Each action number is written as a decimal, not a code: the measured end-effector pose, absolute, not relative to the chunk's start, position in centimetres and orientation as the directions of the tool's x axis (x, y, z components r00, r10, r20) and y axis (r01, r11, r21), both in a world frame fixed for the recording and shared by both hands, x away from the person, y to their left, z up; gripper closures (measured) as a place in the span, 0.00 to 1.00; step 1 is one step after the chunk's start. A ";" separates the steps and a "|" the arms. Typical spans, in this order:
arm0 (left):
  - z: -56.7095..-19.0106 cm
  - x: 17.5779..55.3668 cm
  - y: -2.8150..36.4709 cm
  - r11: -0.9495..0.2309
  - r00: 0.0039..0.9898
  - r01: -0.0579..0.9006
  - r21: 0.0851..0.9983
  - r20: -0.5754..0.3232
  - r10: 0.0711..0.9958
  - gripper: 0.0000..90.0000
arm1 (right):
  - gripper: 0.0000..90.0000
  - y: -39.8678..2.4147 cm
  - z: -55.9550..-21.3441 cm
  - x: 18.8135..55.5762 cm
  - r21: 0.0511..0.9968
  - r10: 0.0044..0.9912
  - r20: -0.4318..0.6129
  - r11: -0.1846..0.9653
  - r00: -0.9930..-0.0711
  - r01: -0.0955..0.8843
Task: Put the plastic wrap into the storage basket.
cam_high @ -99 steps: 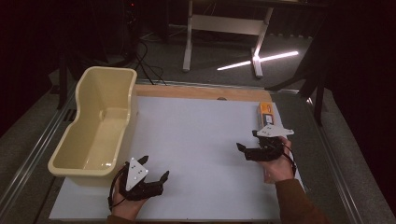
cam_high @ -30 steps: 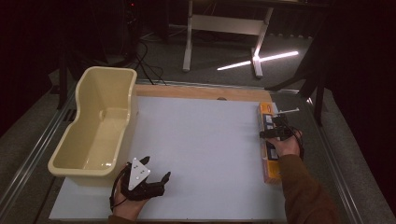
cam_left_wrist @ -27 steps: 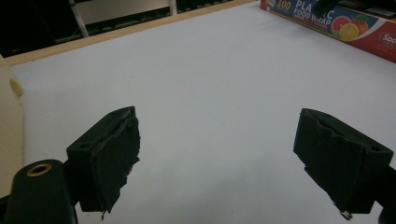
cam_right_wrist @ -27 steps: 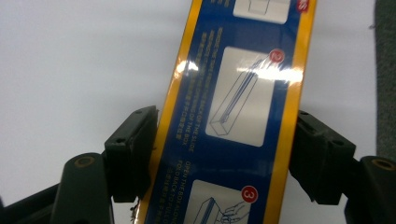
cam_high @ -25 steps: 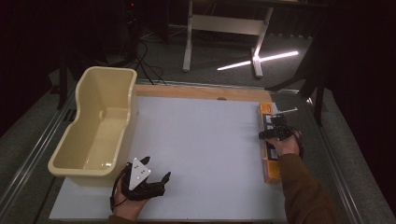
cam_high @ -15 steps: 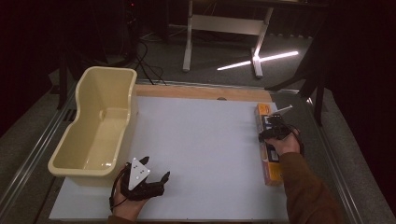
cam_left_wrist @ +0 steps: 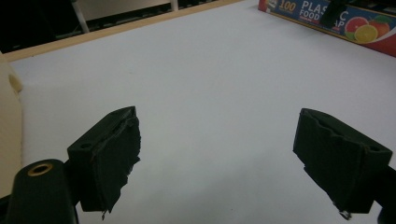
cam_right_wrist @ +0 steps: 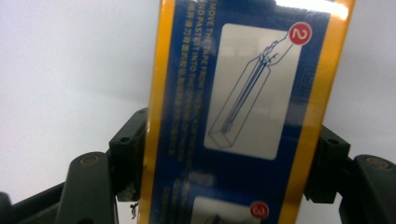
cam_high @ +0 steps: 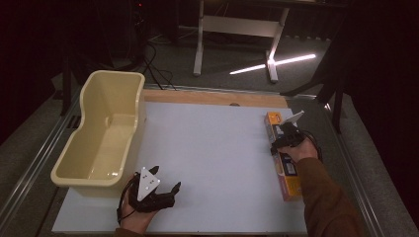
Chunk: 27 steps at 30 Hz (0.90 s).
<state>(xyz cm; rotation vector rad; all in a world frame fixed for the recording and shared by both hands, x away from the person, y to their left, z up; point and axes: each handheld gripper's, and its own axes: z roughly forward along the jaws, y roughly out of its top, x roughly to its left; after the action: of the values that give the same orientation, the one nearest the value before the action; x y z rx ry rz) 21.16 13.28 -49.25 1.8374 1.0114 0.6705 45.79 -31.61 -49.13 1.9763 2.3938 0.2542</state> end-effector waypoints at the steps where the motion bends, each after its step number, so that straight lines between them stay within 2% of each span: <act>1: -49.2 21.2 13.3 -0.254 0.516 0.363 0.897 0.033 0.856 0.16 | 0.37 -31.5 -49.1 45.8 0.141 0.980 0.076 0.174 -0.186 0.975; 5: -49.2 21.2 13.3 -0.252 0.514 0.364 0.897 0.032 0.857 0.16 | 0.42 -31.0 -48.7 45.8 0.122 0.987 0.031 0.156 -0.160 0.980; 10: -49.3 21.2 13.3 -0.252 0.516 0.364 0.897 0.032 0.856 0.16 | 0.44 -31.0 -48.6 45.7 0.124 0.987 0.053 0.144 -0.151 0.982; 18: -49.2 21.1 13.3 -0.250 0.517 0.360 0.899 0.031 0.855 0.16 | 0.44 -30.7 -47.0 45.6 0.151 0.977 0.177 0.095 -0.121 0.984; 27: -49.2 21.1 13.3 -0.249 0.519 0.359 0.899 0.029 0.854 0.16 | 0.44 -28.4 -44.5 45.3 0.217 0.938 0.300 0.111 -0.174 0.970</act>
<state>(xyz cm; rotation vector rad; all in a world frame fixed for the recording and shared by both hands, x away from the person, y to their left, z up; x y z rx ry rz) 21.11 13.30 -49.20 1.8305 1.0075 0.6680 45.33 -28.37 -44.53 2.0717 2.4046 0.5935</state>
